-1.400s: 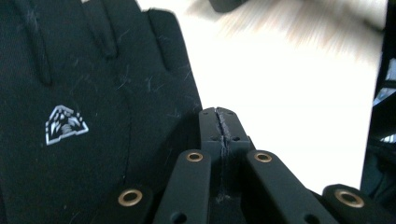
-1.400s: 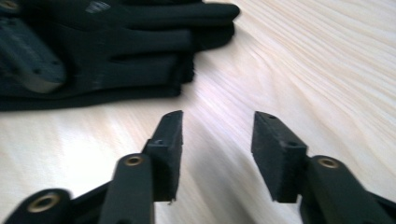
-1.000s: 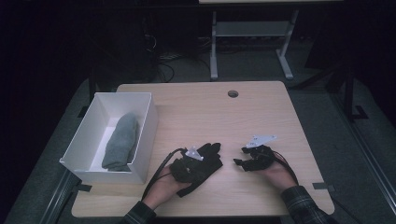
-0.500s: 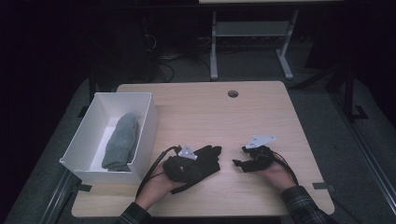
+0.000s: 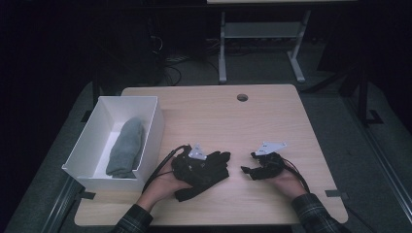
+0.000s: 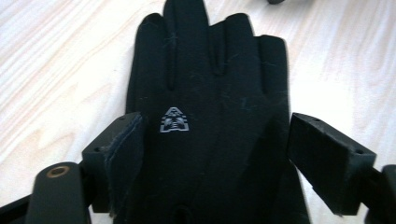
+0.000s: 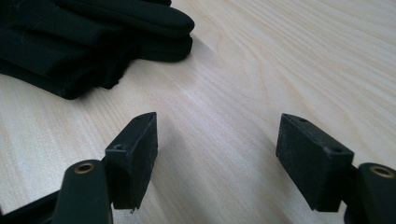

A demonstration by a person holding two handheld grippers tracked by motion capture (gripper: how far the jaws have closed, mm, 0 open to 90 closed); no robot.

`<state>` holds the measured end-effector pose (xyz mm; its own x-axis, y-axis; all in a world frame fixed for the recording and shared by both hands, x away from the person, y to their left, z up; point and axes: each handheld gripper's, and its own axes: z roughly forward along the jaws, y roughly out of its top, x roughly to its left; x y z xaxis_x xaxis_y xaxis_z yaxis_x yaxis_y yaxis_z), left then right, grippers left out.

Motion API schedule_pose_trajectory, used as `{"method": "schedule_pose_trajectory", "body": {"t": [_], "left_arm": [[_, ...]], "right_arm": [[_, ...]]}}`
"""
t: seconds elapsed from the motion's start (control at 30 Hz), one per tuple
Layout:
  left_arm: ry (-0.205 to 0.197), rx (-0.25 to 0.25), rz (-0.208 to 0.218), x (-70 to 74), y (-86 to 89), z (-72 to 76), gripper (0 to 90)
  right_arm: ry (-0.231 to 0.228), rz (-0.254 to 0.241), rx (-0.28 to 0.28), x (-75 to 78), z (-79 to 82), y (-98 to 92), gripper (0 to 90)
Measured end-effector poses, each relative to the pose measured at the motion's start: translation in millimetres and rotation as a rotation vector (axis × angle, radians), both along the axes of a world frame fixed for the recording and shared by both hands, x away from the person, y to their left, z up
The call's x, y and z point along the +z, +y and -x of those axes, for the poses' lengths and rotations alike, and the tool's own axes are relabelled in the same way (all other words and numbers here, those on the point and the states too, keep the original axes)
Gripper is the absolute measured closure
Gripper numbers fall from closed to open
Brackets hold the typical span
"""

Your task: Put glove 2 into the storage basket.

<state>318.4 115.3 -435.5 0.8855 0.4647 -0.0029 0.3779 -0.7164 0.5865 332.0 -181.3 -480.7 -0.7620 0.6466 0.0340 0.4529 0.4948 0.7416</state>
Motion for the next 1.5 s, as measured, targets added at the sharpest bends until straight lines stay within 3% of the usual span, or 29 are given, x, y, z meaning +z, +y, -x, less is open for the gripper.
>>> {"method": "schedule_pose_trajectory", "body": {"t": [0.27,0.43,0.57,0.7,0.73,0.83,0.97,1.0,1.27,1.3,1.5], "left_arm": [[0.026,0.019,-0.005,-9.5,3.5,-6.2,16.3],[0.023,0.028,-0.009,-13.3,3.1,-5.8,15.3],[0.047,0.025,-0.004,-17.0,4.2,-6.6,15.7],[0.067,0.001,0.0,-16.0,4.8,-5.0,25.1],[0.074,0.003,0.02,-16.3,4.0,-3.8,29.9],[0.098,-0.041,0.018,-14.3,4.6,-2.8,46.8],[0.116,-0.044,0.033,-11.2,4.2,-1.8,61.7],[0.116,-0.054,0.019,-9.3,4.7,-2.2,64.3],[0.14,-0.012,0.04,-0.7,3.1,-1.0,67.6],[0.136,-0.028,0.023,1.6,4.5,-2.0,67.6],[0.133,0.029,0.068,17.8,6.4,1.1,67.6]], "right_arm": [[0.006,-0.003,0.0,0.2,0.7,0.7,29.5],[0.008,-0.005,0.001,0.3,1.0,1.3,29.5],[0.007,-0.003,0.001,0.3,0.9,1.2,29.5],[0.009,-0.005,0.0,0.4,1.1,1.4,29.5],[0.007,-0.004,0.001,0.3,1.0,1.3,29.5],[0.006,-0.002,0.002,0.3,0.9,1.1,29.5],[0.006,-0.002,0.002,0.3,0.9,1.2,29.5],[0.005,-0.001,0.004,0.2,0.8,1.0,29.5],[0.005,-0.001,0.002,0.3,0.9,1.1,29.5],[0.005,-0.001,0.003,0.3,0.9,1.1,29.5],[0.004,0.0,0.004,0.2,1.0,1.1,28.9]]}}
